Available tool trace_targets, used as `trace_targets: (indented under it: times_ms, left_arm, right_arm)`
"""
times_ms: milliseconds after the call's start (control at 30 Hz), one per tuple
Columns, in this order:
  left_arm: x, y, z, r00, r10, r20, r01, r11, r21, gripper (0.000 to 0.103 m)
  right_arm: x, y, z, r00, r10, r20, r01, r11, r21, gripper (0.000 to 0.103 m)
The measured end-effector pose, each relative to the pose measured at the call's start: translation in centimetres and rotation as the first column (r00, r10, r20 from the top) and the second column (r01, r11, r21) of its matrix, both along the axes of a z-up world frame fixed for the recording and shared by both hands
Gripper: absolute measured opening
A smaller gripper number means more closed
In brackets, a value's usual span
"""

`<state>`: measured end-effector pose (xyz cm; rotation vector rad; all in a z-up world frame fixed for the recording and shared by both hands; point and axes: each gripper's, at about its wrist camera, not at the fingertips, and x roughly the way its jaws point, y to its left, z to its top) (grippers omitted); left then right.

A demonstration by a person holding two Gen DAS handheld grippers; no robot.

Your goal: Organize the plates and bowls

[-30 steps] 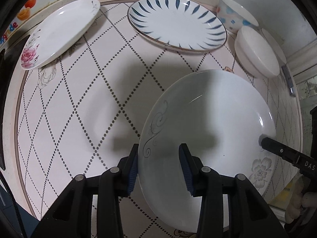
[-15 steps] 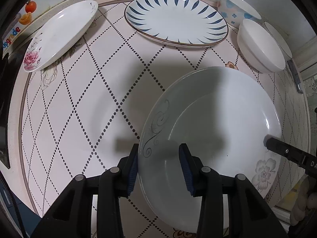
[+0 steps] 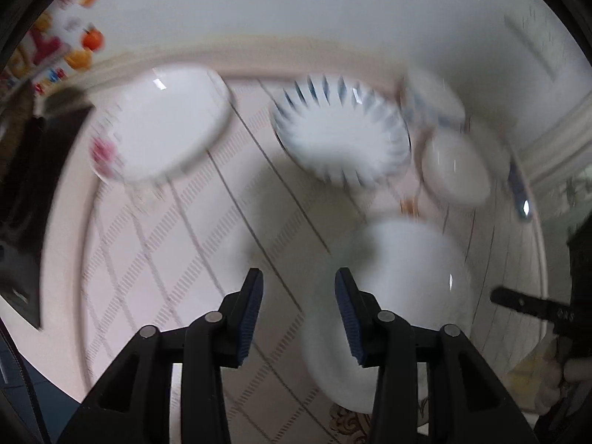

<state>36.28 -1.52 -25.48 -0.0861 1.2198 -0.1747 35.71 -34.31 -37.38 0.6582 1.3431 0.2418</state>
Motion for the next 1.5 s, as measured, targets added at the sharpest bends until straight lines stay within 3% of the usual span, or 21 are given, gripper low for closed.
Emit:
trace_targets:
  times_ms: [67, 167, 233, 400, 567, 700, 733, 800, 833, 867, 967, 1267, 1500]
  left_arm:
    - [1.3, 2.6, 1.3, 0.998, 0.044, 0.037, -0.043, 0.999, -0.012, 0.054]
    - [3.9, 6.5, 1.6, 0.994, 0.096, 0.058, -0.095, 0.995, -0.024, 0.062]
    - [6.2, 9.6, 0.6, 0.988, 0.143, 0.05, -0.143, 0.99, -0.017, 0.062]
    - [11.0, 17.4, -3.2, 0.968, 0.252, -0.012, -0.252, 0.968, -0.009, 0.062]
    - [15.2, 21.2, -6.4, 0.963, 0.265, -0.044, -0.264, 0.964, 0.03, 0.062]
    - [17.5, 22.2, -8.3, 0.966, 0.246, -0.073, -0.242, 0.969, 0.054, 0.062]
    - [17.9, 22.3, -8.7, 0.968, 0.237, -0.081, -0.233, 0.971, 0.057, 0.059]
    - [18.4, 22.3, -9.3, 0.97, 0.222, -0.097, -0.218, 0.975, 0.05, 0.042]
    - [18.6, 22.3, -9.6, 0.971, 0.215, -0.107, -0.211, 0.976, 0.046, 0.032]
    - [18.9, 22.4, -9.9, 0.971, 0.213, -0.112, -0.208, 0.977, 0.051, 0.031]
    - [18.8, 22.8, -10.0, 0.968, 0.226, -0.106, -0.222, 0.974, 0.049, 0.024]
    - [17.7, 23.2, -9.0, 0.973, 0.215, -0.086, -0.212, 0.976, 0.041, 0.02]
    - [15.3, 22.3, -5.7, 0.978, 0.203, -0.054, -0.201, 0.979, 0.034, 0.02]
  right_arm:
    - [0.5, 1.1, 2.8, 0.999, 0.005, 0.047, -0.005, 1.0, -0.018, 0.036]
    - [2.3, 4.3, 5.4, 0.996, 0.014, 0.09, -0.014, 1.0, 0.001, 0.049]
    - [5.2, 8.3, 6.2, 0.993, 0.04, 0.114, -0.048, 0.996, 0.07, 0.051]
    - [13.6, 17.4, 5.2, 0.99, 0.074, 0.117, -0.083, 0.994, 0.074, 0.051]
    - [21.9, 24.3, 2.3, 0.991, 0.11, 0.076, -0.116, 0.99, 0.084, 0.051]
    - [26.9, 27.5, -0.1, 0.989, 0.137, 0.046, -0.139, 0.99, 0.028, 0.051]
    - [27.7, 28.0, -0.6, 0.99, 0.138, 0.037, -0.139, 0.99, 0.014, 0.05]
    - [29.2, 28.6, -2.1, 0.992, 0.129, 0.008, -0.129, 0.992, 0.004, 0.045]
    - [29.5, 28.6, -2.7, 0.992, 0.124, -0.009, -0.124, 0.992, 0.009, 0.034]
    - [29.8, 28.6, -3.4, 0.993, 0.115, -0.021, -0.115, 0.993, 0.02, 0.023]
    - [30.1, 28.8, -4.4, 0.993, 0.11, -0.029, -0.11, 0.994, 0.004, 0.011]
    - [29.8, 29.5, -3.9, 0.99, 0.14, 0.003, -0.14, 0.989, -0.047, 0.011]
    - [27.7, 27.9, -1.4, 0.988, 0.153, 0.033, -0.152, 0.988, -0.02, 0.011]
